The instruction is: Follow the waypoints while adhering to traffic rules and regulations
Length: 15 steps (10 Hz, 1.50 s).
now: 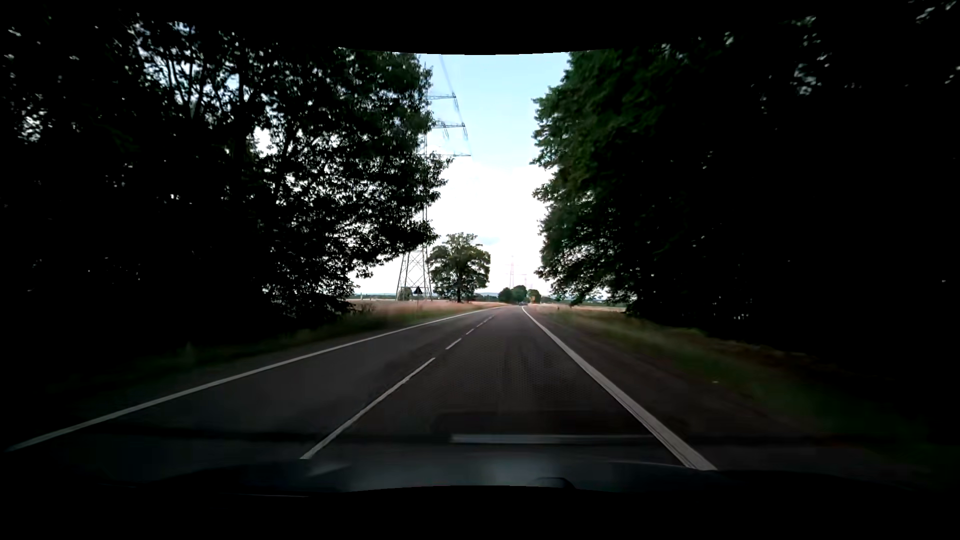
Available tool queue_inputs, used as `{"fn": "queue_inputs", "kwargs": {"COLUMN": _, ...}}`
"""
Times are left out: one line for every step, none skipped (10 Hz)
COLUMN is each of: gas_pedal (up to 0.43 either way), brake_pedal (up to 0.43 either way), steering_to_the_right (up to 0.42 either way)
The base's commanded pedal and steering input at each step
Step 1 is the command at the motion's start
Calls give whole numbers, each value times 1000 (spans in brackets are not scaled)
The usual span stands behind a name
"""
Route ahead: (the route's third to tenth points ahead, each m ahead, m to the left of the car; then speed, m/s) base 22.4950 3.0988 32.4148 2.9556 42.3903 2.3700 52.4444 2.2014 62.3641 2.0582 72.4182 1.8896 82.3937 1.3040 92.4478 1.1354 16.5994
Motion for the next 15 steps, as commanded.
{"fn": "queue_inputs", "kwargs": {"gas_pedal": 87, "brake_pedal": 0, "steering_to_the_right": -1}}
{"fn": "queue_inputs", "kwargs": {"gas_pedal": 87, "brake_pedal": 0, "steering_to_the_right": -1}}
{"fn": "queue_inputs", "kwargs": {"gas_pedal": 87, "brake_pedal": 0, "steering_to_the_right": -1}}
{"fn": "queue_inputs", "kwargs": {"gas_pedal": 87, "brake_pedal": 0, "steering_to_the_right": -1}}
{"fn": "queue_inputs", "kwargs": {"gas_pedal": 87, "brake_pedal": 0, "steering_to_the_right": -1}}
{"fn": "queue_inputs", "kwargs": {"gas_pedal": 87, "brake_pedal": 0, "steering_to_the_right": -1}}
{"fn": "queue_inputs", "kwargs": {"gas_pedal": 87, "brake_pedal": 0, "steering_to_the_right": -1}}
{"fn": "queue_inputs", "kwargs": {"gas_pedal": 87, "brake_pedal": 0, "steering_to_the_right": -1}}
{"fn": "queue_inputs", "kwargs": {"gas_pedal": 87, "brake_pedal": 0, "steering_to_the_right": 2}}
{"fn": "queue_inputs", "kwargs": {"gas_pedal": 87, "brake_pedal": 0, "steering_to_the_right": 4}}
{"fn": "queue_inputs", "kwargs": {"gas_pedal": 87, "brake_pedal": 0, "steering_to_the_right": 3}}
{"fn": "queue_inputs", "kwargs": {"gas_pedal": 98, "brake_pedal": 0, "steering_to_the_right": 2}}
{"fn": "queue_inputs", "kwargs": {"gas_pedal": 98, "brake_pedal": 0, "steering_to_the_right": 1}}
{"fn": "queue_inputs", "kwargs": {"gas_pedal": 98, "brake_pedal": 0, "steering_to_the_right": 0}}
{"fn": "queue_inputs", "kwargs": {"gas_pedal": 98, "brake_pedal": 0, "steering_to_the_right": 0}}
